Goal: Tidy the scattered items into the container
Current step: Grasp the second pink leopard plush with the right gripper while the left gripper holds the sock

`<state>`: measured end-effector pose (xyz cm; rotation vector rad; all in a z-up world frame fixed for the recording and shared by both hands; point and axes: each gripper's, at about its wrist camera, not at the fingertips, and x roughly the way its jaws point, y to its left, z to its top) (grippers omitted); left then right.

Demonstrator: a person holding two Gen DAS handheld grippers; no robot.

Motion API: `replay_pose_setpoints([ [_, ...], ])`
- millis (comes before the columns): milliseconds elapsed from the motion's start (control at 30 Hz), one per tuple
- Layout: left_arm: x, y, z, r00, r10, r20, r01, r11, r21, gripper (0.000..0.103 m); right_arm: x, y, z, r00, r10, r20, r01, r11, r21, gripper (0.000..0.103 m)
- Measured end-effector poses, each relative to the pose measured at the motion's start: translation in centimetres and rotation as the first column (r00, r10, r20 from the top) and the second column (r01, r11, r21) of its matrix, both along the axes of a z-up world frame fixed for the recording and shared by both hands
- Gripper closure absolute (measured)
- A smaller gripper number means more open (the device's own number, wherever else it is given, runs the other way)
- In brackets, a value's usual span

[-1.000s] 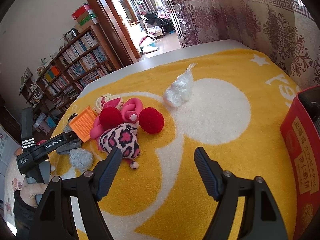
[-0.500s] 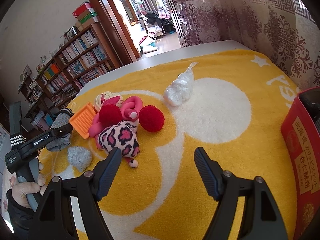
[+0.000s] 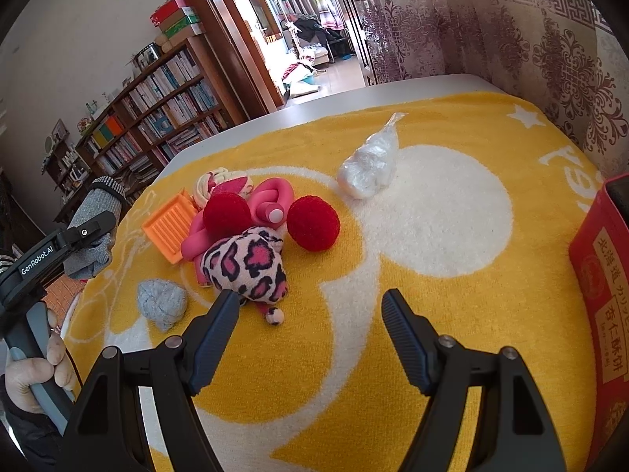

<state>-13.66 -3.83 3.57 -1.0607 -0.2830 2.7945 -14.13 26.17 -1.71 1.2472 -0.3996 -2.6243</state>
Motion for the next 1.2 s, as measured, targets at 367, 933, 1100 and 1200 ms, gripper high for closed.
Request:
replay_pose_setpoints([
  [367,0.0,0.5,-0.2,1.0,-0.015,0.007,0.015,1.0,0.012,0.044,-2.8,-3.5,0.7,0.998,0.052,0.044,-0.053,0.998,0.026,0.025],
  [933,-0.1,1.0,-0.8,0.999,-0.029,0.025,0.029,0.999,0.012,0.044,-4.1,-5.4,-0.7,0.993,0.102,0.057,-0.104,0.994,0.02,0.051],
  [1100,-0.1,1.2,-1.0,0.999,-0.035,0.029,0.035,0.999,0.005,0.044,-2.3,-4.7,0.5,0.995,0.097,0.011,-0.097,0.995,0.012,0.051],
  [1200,0.0,1.4,-1.0,0.999,-0.042,0.027,0.042,0.999,-0.001,0.044,-1.0,-4.1,1.2,0.996,0.086,-0.014,-0.086,0.996,0.007,0.051],
])
